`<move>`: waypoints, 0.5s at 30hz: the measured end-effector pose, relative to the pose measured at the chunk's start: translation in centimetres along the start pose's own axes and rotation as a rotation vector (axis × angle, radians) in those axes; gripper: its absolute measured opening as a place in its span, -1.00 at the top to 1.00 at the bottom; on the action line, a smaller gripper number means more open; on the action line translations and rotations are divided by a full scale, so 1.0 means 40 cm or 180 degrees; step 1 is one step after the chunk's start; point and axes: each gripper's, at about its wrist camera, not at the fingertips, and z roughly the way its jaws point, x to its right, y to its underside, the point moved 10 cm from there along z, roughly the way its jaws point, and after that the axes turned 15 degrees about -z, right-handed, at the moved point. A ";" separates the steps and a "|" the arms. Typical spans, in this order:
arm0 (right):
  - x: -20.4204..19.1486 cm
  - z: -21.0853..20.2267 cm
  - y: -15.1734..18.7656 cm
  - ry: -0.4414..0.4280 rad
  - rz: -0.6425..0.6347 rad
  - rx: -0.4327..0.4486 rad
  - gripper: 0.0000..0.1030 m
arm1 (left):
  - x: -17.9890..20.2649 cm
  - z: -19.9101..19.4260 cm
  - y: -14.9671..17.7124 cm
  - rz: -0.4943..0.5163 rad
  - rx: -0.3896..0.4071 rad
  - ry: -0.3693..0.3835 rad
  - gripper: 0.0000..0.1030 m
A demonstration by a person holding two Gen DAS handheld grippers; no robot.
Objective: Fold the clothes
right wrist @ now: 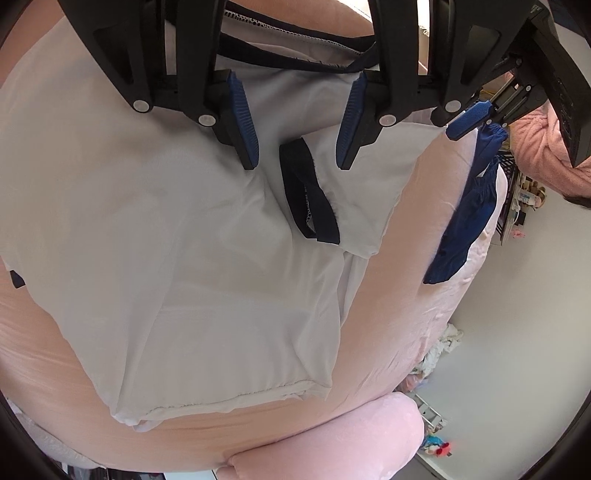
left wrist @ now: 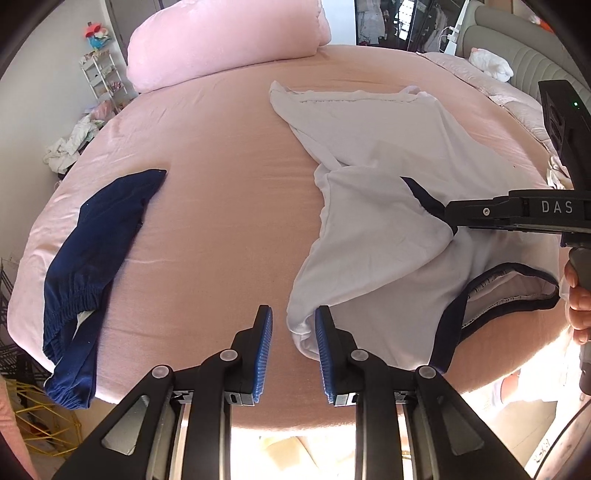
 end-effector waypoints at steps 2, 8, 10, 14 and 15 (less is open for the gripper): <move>0.005 -0.010 -0.007 -0.0061 0.0074 0.0028 0.11 | -0.012 0.000 -0.010 -0.0063 -0.0029 -0.0003 0.57; 0.016 -0.020 -0.016 -0.0280 0.0324 0.0052 0.00 | -0.034 0.000 -0.021 -0.0334 -0.0186 0.0126 0.30; 0.019 -0.017 -0.014 -0.0212 0.0302 0.0019 -0.01 | -0.034 -0.010 -0.026 -0.0367 -0.0189 0.0170 0.24; 0.020 -0.008 -0.005 -0.0207 0.0315 -0.0037 -0.02 | -0.034 -0.009 -0.034 -0.0300 -0.0174 0.0163 0.03; 0.022 -0.007 0.000 -0.0218 0.0331 -0.0050 -0.05 | -0.037 -0.001 -0.032 -0.0277 -0.0192 0.0130 0.03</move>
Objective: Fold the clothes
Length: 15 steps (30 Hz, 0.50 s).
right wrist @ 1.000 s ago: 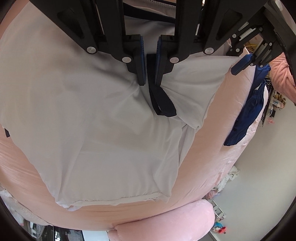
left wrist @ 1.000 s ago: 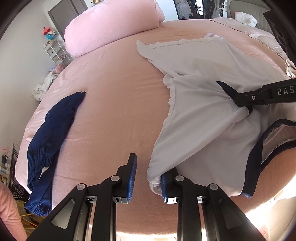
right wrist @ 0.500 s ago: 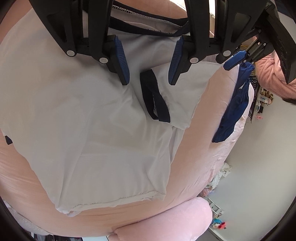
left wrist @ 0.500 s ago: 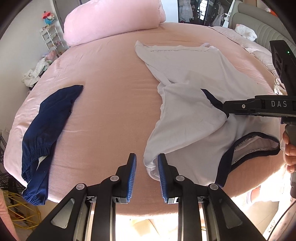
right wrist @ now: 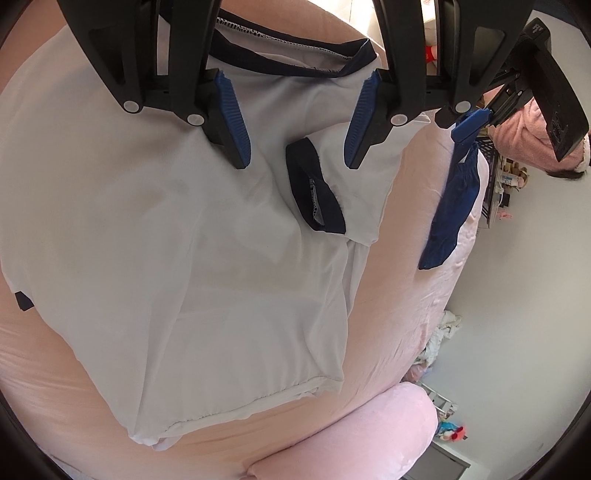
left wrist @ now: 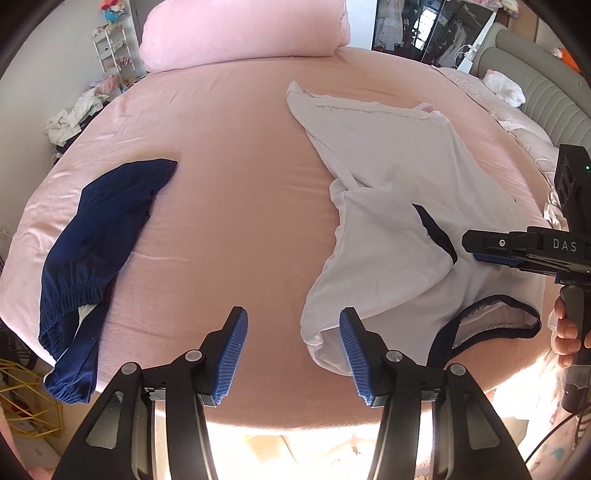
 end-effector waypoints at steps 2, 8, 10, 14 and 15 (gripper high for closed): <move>0.004 -0.002 0.010 -0.0001 0.0026 -0.0022 -0.10 | -0.007 0.024 0.009 0.0004 -0.0098 -0.0018 0.03; 0.010 -0.033 0.039 0.0018 -0.0032 -0.0013 -0.11 | -0.022 0.075 0.055 -0.0309 -0.0467 0.0208 0.03; 0.015 -0.054 0.049 0.0049 -0.0054 0.0026 -0.15 | -0.020 0.071 0.065 -0.0414 -0.0517 0.0314 0.03; 0.046 -0.110 0.073 0.0232 -0.0050 0.0102 -0.26 | -0.023 0.070 0.083 -0.0592 -0.0631 0.0473 0.03; 0.058 -0.126 0.082 0.0273 -0.0023 0.0130 -0.26 | -0.027 0.073 0.088 -0.0628 -0.0659 0.0471 0.03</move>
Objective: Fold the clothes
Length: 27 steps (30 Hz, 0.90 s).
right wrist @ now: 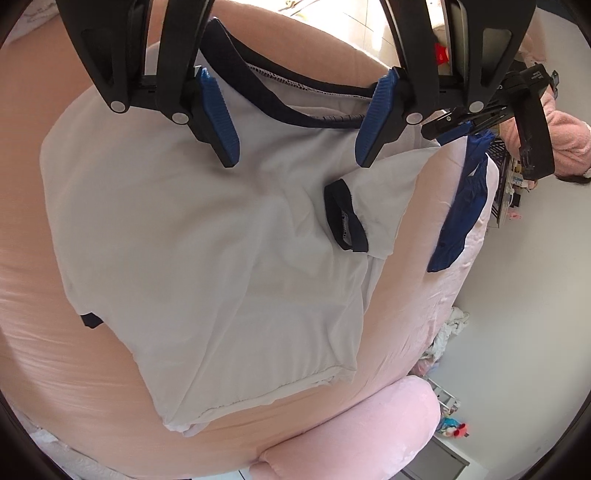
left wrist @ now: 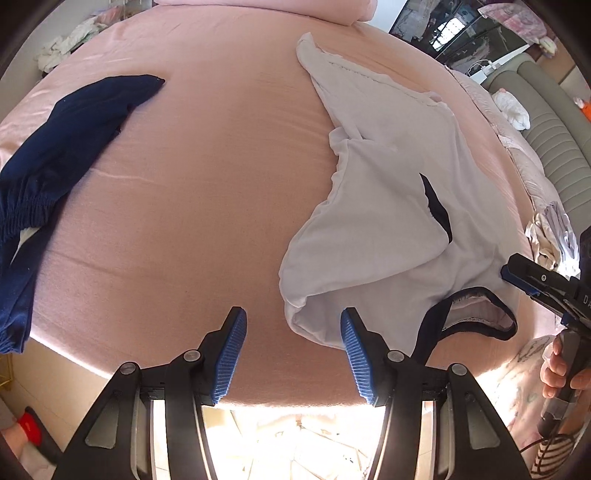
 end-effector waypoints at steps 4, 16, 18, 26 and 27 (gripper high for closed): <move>0.054 -0.063 0.032 0.0127 0.0135 0.0125 -0.28 | -0.013 -0.003 0.019 -0.0058 0.0005 -0.0074 0.03; 0.134 -0.136 0.106 0.0433 0.0235 0.0211 -0.30 | 0.100 -0.047 0.092 0.0223 0.0161 -0.0037 0.03; 0.119 -0.133 0.119 0.0564 0.0076 0.0151 -0.30 | 0.126 -0.045 0.097 0.0357 0.0214 -0.0111 0.03; 0.062 -0.104 0.161 0.0810 -0.0342 0.0058 -0.31 | 0.237 -0.019 0.130 0.0878 0.0330 -0.0186 0.03; 0.067 -0.100 0.161 0.0889 -0.0370 0.0057 -0.30 | 0.242 -0.009 0.132 0.0934 0.0356 -0.0250 0.03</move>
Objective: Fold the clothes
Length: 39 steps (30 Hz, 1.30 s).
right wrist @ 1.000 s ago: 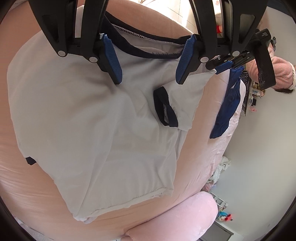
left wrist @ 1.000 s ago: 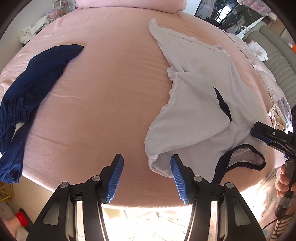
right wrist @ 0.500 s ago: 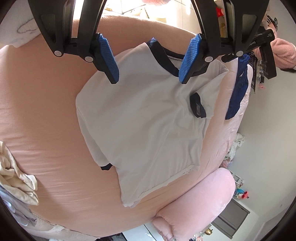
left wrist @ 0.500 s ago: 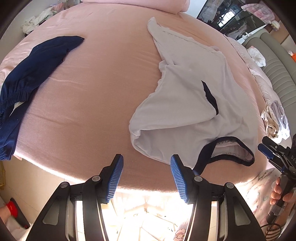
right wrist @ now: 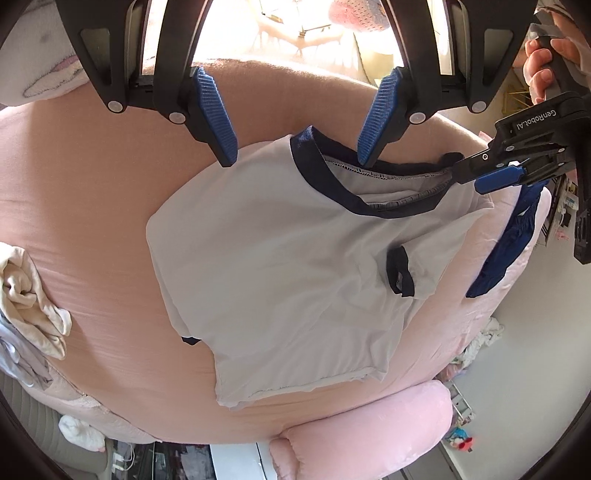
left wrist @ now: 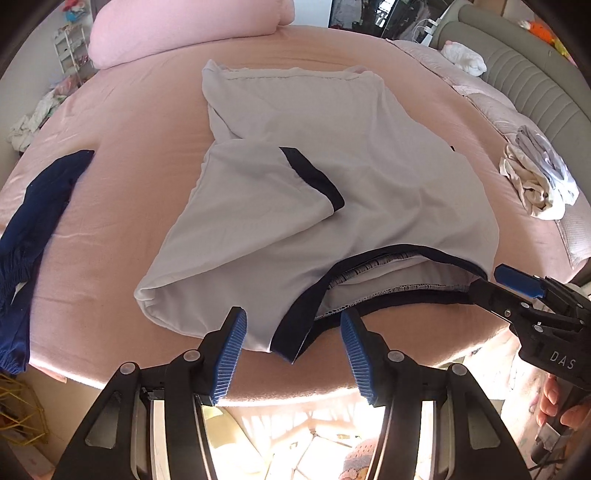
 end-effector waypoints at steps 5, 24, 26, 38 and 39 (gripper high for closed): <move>0.044 0.012 0.009 0.0368 0.0010 -0.0014 -0.31 | -0.020 0.032 0.000 0.0161 0.0149 -0.0464 0.03; 0.089 0.019 0.056 0.0843 -0.0180 -0.0147 -0.30 | -0.129 0.041 -0.038 0.0059 0.0512 -0.1147 -0.03; 0.090 0.008 0.064 0.0911 -0.0203 -0.0144 -0.30 | -0.143 0.038 -0.034 0.0029 0.0499 -0.1146 -0.09; 0.096 -0.012 0.083 0.0920 -0.0243 -0.0152 -0.30 | -0.133 -0.023 0.009 0.0231 0.0603 -0.1258 -0.26; 0.098 -0.011 0.080 0.0902 -0.0258 -0.0140 -0.30 | -0.132 -0.022 0.012 0.0244 0.0598 -0.1261 -0.26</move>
